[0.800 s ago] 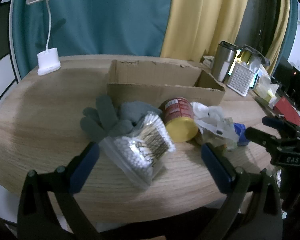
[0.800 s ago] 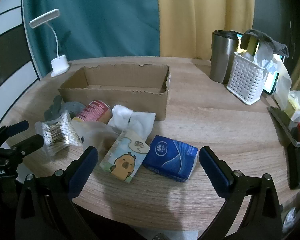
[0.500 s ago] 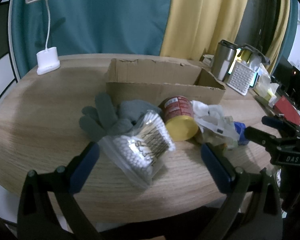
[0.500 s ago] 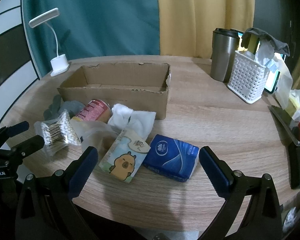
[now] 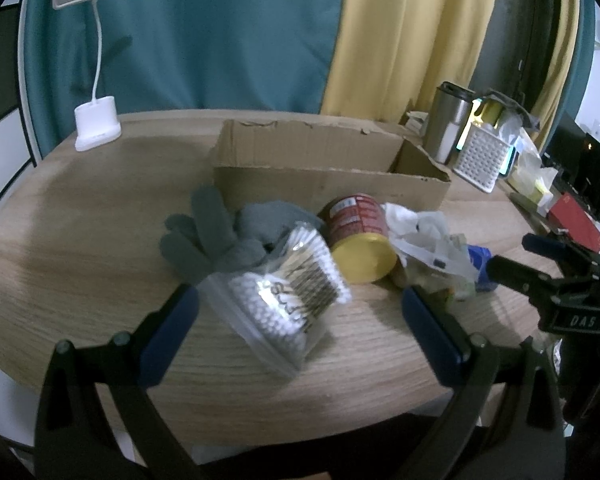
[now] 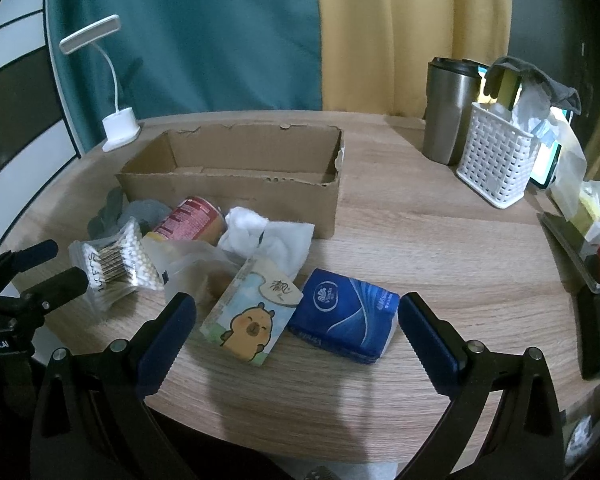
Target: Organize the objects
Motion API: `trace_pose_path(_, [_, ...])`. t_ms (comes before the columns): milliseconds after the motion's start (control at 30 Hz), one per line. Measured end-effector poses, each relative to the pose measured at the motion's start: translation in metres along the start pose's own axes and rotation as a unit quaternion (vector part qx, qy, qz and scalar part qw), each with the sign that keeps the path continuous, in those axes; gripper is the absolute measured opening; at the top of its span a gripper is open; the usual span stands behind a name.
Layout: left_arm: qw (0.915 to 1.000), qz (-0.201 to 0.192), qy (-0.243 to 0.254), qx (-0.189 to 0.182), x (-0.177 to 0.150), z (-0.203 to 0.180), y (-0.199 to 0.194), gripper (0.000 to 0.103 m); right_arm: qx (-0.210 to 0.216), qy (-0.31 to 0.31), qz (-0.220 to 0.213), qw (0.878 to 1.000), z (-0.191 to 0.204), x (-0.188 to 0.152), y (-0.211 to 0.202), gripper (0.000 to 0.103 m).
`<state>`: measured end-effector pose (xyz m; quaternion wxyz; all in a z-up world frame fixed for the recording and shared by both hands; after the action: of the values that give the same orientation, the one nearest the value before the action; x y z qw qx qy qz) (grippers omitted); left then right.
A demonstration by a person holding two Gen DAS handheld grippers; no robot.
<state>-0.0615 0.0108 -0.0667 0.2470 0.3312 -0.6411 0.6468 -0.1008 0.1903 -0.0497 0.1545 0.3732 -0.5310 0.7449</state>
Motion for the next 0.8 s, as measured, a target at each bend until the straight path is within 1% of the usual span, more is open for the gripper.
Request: trace_pose_path(800, [1.0, 0.0, 0.002, 0.0, -0.0029, -0.0009, 0.0001, 0.102, 0.004, 0.003, 0.008, 1.0, -0.002, -0.0038, 0.0022, 0.103])
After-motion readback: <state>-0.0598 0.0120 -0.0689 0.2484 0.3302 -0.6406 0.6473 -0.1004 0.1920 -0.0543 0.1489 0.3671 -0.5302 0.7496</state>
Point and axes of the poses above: each gripper's, at about its wrist camera, not at the fingertips, and y roughly the way its jaws point, z to its left, x to its top, the point moved 8 cm from there along y, roughly the way its jaws point, and after that the axes turned 9 degrees about x, right-handed, at the moved point
